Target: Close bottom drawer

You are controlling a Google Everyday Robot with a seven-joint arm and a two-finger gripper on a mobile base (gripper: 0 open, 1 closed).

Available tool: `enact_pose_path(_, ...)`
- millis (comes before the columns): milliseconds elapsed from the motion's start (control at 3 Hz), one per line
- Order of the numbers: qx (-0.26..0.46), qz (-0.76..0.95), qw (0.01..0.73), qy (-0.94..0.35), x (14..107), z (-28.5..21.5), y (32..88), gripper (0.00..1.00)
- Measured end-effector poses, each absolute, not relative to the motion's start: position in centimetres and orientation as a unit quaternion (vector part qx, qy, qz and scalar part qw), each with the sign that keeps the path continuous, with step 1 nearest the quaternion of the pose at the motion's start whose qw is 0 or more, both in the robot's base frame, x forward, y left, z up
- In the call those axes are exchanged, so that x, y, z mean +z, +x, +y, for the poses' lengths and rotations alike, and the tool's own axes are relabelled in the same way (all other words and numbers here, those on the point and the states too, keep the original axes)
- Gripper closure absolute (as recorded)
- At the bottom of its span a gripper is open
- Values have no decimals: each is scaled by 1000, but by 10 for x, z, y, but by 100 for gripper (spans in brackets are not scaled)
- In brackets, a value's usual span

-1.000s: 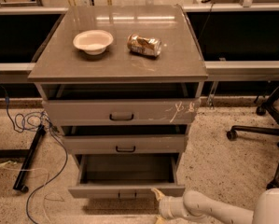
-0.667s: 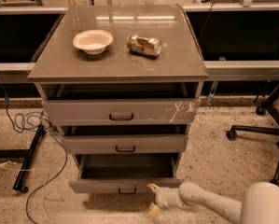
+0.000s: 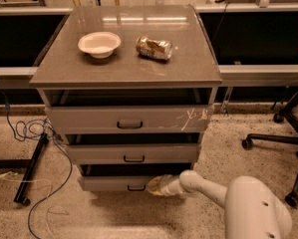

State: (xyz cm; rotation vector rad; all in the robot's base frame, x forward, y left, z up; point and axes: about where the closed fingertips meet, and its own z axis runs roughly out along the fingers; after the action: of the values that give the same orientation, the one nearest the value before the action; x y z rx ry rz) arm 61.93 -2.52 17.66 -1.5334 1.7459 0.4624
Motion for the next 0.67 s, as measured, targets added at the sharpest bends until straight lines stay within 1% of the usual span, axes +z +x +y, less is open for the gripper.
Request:
enact_pose_path(333,173,683,382,-599,180,-27,632,62)
enact_pose_path(667,173,683,382,-599,180,-27,632,39)
